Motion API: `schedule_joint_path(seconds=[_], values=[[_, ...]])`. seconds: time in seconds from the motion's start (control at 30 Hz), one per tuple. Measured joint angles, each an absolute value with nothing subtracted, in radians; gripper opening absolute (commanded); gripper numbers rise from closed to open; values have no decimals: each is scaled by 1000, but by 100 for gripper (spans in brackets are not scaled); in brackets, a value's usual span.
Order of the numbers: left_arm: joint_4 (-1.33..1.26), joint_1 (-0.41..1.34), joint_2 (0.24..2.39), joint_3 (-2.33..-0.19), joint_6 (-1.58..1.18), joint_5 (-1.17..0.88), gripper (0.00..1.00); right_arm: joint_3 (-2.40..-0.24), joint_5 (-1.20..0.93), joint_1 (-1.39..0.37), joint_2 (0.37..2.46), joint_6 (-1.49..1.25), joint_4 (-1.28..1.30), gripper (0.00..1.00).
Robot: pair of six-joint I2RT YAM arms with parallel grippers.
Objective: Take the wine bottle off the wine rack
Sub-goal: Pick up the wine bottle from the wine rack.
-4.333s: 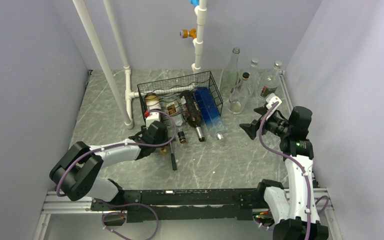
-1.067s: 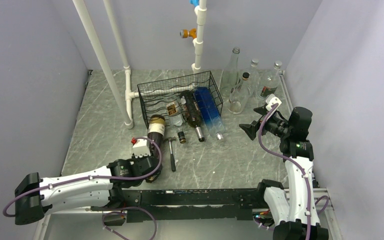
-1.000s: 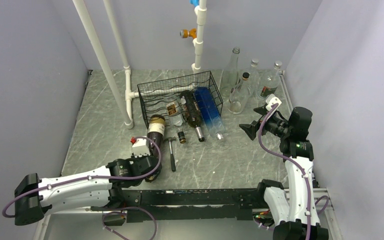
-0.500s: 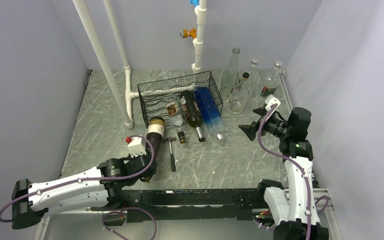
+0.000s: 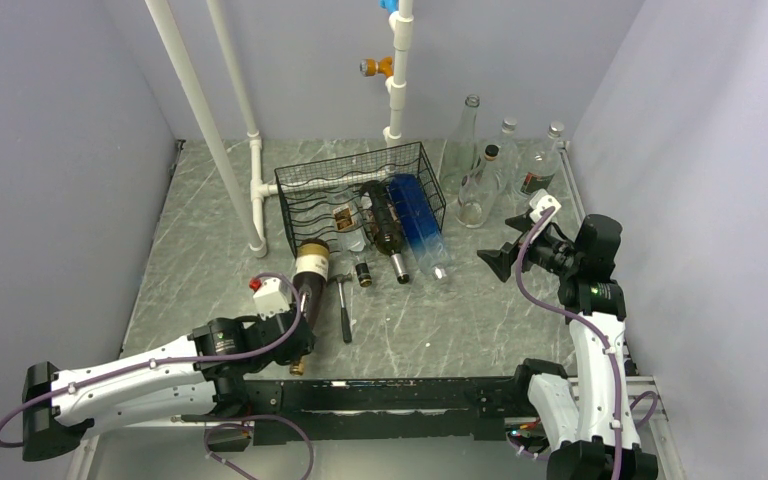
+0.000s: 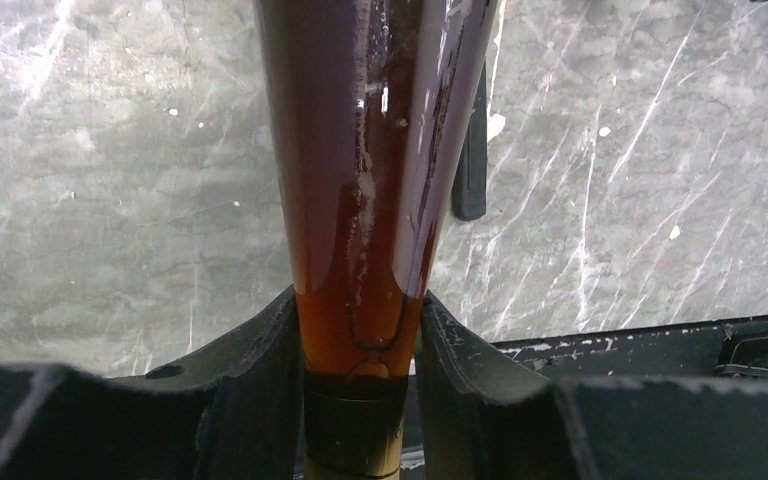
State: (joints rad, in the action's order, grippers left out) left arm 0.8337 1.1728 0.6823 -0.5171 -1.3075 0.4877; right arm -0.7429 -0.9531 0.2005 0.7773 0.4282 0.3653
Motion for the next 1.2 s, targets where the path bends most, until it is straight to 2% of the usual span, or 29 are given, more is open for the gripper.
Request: schedule_joint_path(seconds=[0.87, 1.2], values=[[945, 1188, 691, -588, -1370, 362, 0, -740, -1002, 169, 786, 458, 375, 100], [1129, 1188, 764, -793, -1319, 361, 0, -778, -1117, -17, 899, 720, 580, 100]])
